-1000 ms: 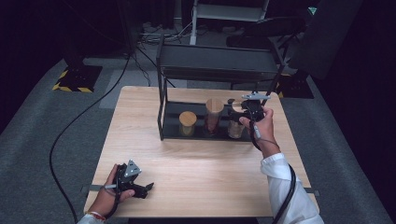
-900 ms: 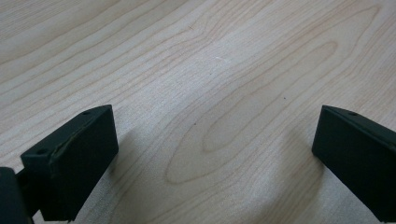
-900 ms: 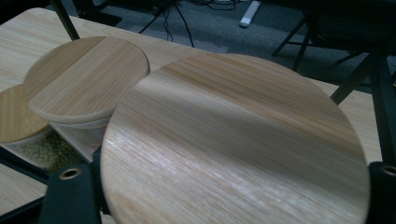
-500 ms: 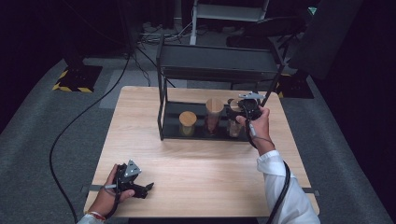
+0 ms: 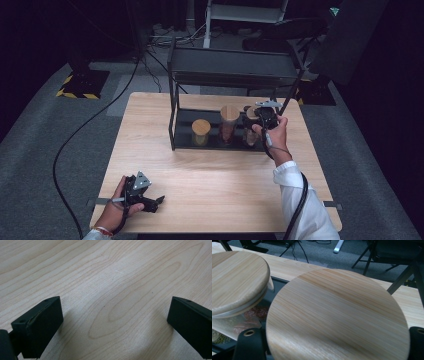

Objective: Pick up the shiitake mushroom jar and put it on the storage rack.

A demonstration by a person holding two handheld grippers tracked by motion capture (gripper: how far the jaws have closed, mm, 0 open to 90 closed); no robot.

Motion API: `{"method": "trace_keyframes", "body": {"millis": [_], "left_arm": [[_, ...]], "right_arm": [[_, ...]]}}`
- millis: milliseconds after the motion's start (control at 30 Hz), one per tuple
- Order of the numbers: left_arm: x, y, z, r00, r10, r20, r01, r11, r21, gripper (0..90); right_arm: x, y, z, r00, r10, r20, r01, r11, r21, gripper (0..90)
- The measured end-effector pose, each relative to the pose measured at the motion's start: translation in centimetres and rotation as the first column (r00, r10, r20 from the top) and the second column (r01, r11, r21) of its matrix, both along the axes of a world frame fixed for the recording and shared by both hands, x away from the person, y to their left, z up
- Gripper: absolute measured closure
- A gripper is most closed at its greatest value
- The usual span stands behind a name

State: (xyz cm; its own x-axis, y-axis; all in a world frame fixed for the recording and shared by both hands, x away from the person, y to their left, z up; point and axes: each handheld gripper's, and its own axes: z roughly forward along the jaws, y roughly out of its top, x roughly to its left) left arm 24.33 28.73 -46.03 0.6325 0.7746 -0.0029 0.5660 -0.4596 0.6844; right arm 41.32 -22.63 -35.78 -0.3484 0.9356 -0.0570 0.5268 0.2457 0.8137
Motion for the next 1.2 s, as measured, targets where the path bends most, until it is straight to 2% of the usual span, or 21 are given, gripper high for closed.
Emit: {"method": "trace_keyframes", "body": {"millis": [733,1200], "left_arm": [[0.0,0.0,0.01,1.0,0.0,0.0,0.0,1.0,0.0,0.0],[0.01,0.0,0.0,1.0,0.0,0.0,0.0,1.0,0.0,0.0]], "right_arm": [[0.25,-0.17,-0.71,1.0,-0.001,-0.008,0.001,1.0,-0.003,24.8],[0.34,-0.46,-0.88,0.9997,-0.022,-0.013,0.022,1.0,-0.001,23.4]]}}
